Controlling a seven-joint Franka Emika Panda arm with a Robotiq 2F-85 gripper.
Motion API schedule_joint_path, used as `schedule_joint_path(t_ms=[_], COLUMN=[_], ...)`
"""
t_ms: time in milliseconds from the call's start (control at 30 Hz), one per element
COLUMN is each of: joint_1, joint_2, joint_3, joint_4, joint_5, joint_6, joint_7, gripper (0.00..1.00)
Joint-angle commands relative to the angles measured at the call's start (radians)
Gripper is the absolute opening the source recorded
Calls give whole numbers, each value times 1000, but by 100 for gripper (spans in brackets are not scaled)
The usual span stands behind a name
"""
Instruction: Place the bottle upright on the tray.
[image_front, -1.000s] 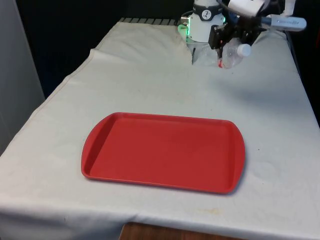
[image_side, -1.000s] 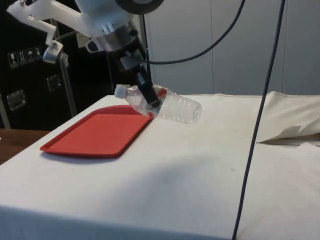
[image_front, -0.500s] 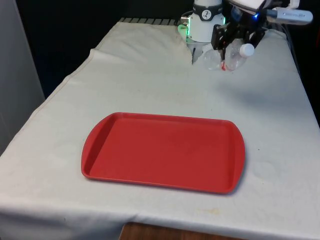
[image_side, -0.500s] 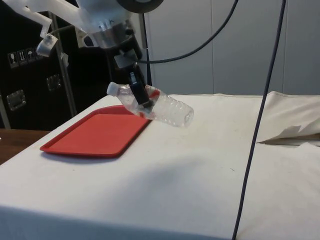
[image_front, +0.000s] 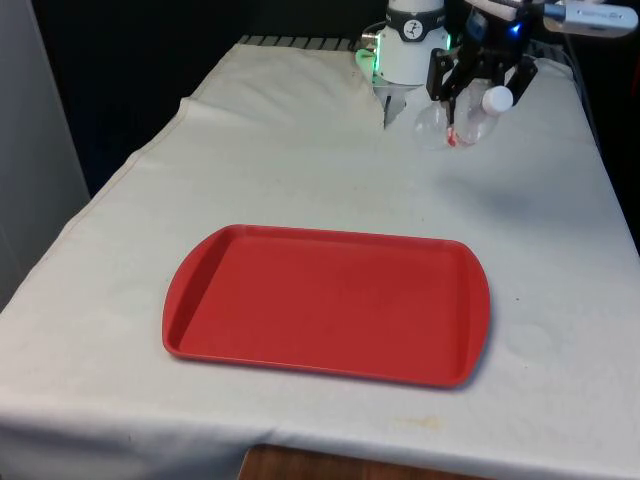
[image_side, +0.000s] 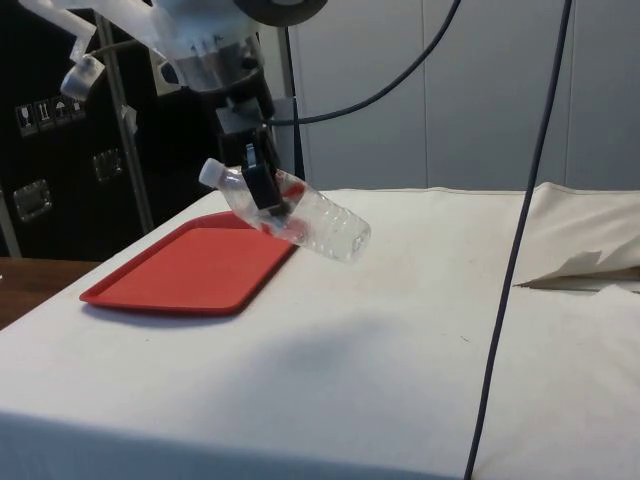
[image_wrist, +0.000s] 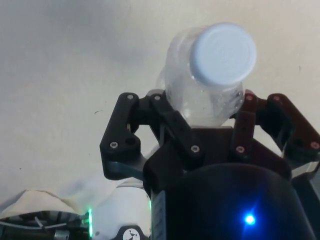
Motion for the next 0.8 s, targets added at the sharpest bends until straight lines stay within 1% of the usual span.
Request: schedule_joint_path(t_ms=[0,33,67,167,267,300,333,367,600,633,667,767], joint_1=[1,0,1,1,-3,0,-3,-4,-5,-4,-5,-5], joint_2=[-11,0,-11,-16,-30,-12,-30,-39,-69,-63,-71,-75], joint_3=[-1,0,-1,-2,-5,-1,-5,-8,-22,-20,-24,-30], joint_4=[-11,0,-11,-18,-40,-16,-40,-53,-102,-93,-105,-112], joint_5=[-7,0,-7,-12,-21,-11,-21,-24,-37,-27,-39,-45], joint_6=[18,0,18,34,57,27,57,70,123,105,129,146], joint_7=[10,0,10,24,32,25,32,33,41,33,44,51], gripper=[0,0,0,0,0,0,0,0,0,0,0,0])
